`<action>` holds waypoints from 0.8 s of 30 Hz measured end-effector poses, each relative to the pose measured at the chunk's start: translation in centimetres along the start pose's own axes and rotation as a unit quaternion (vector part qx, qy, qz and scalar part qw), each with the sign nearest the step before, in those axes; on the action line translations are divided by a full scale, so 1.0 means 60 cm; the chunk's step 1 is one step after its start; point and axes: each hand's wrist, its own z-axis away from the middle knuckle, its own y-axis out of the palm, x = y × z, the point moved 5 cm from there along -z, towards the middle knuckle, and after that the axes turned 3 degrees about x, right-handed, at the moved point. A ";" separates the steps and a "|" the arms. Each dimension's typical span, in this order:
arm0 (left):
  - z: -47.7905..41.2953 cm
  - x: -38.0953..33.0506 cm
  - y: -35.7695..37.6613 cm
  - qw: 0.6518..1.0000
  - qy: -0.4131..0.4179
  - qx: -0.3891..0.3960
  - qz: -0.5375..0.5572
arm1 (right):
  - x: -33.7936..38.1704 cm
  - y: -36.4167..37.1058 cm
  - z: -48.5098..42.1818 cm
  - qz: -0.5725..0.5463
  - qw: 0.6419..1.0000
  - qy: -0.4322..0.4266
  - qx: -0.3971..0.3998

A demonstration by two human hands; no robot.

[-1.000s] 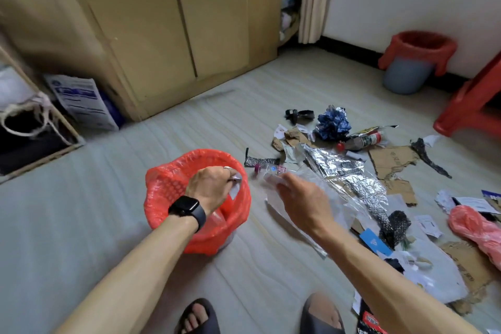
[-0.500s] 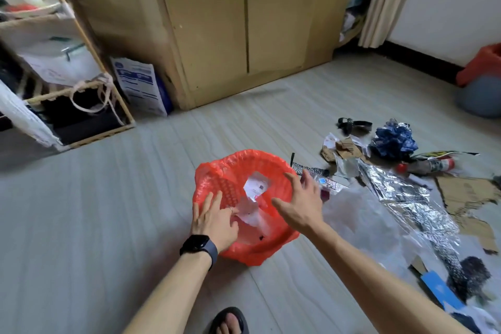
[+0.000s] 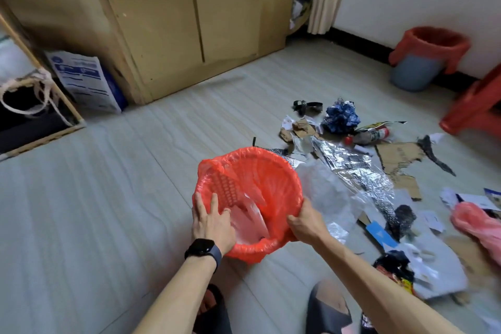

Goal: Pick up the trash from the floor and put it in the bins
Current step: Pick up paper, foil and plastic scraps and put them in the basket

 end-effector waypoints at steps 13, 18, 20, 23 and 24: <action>0.108 -0.282 -0.093 0.965 0.242 -0.048 0.092 | -0.147 -0.202 0.206 -0.013 0.998 0.019 -0.060; 0.158 -0.406 -0.066 0.935 0.346 0.010 0.079 | -0.255 -0.268 0.266 0.020 0.991 0.089 -0.102; 0.165 -0.441 -0.038 0.931 0.358 0.034 0.070 | -0.301 -0.284 0.274 0.028 0.986 0.118 -0.112; 0.166 -0.473 0.013 0.928 0.362 0.071 0.047 | -0.376 -0.270 0.267 0.036 0.980 0.165 -0.103; 0.165 -0.482 0.033 0.927 0.362 0.087 0.038 | -0.402 -0.259 0.261 0.032 0.979 0.182 -0.090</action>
